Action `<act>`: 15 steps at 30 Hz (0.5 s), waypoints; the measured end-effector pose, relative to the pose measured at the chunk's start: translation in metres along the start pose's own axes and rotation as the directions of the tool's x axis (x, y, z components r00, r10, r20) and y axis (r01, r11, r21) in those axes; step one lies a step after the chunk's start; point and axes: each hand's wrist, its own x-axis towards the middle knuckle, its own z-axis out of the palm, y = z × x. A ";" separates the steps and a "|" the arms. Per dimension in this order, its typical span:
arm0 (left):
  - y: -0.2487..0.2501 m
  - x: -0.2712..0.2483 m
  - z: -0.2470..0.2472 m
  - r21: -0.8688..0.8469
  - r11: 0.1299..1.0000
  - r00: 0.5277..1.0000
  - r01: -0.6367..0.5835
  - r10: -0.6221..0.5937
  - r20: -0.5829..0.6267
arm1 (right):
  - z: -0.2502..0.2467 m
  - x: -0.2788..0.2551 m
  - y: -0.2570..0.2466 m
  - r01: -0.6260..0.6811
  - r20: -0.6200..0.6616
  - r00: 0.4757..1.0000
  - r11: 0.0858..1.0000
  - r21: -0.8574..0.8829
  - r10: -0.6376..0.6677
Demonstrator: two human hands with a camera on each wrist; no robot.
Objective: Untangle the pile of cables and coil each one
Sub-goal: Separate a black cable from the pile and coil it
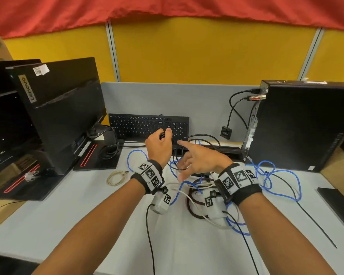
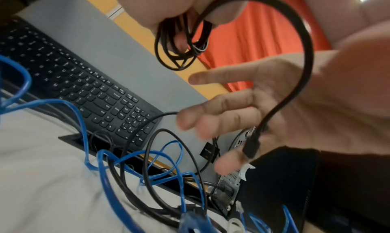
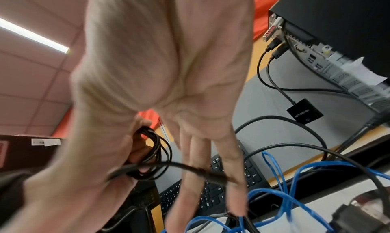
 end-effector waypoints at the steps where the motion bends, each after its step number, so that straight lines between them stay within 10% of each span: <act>1: 0.000 0.000 -0.001 0.019 0.999 0.999 -0.040 0.040 0.000 | 0.000 -0.001 -0.002 -0.013 0.082 0.997 1.000 -0.019 0.015; 4: 0.000 0.000 -0.004 0.035 0.993 0.994 -0.111 0.111 0.006 | 0.001 -0.003 -0.004 -0.015 0.179 0.984 1.000 -0.002 0.015; 8: 0.000 -0.003 -0.002 0.018 0.993 0.993 -0.120 0.120 0.018 | 0.011 0.007 -0.004 0.082 -0.039 0.996 0.976 0.202 -0.075; 15: 0.001 0.000 -0.006 -0.338 0.910 0.970 0.238 -0.209 0.121 | 0.016 0.014 -0.003 0.257 -0.444 0.888 0.930 0.264 -0.119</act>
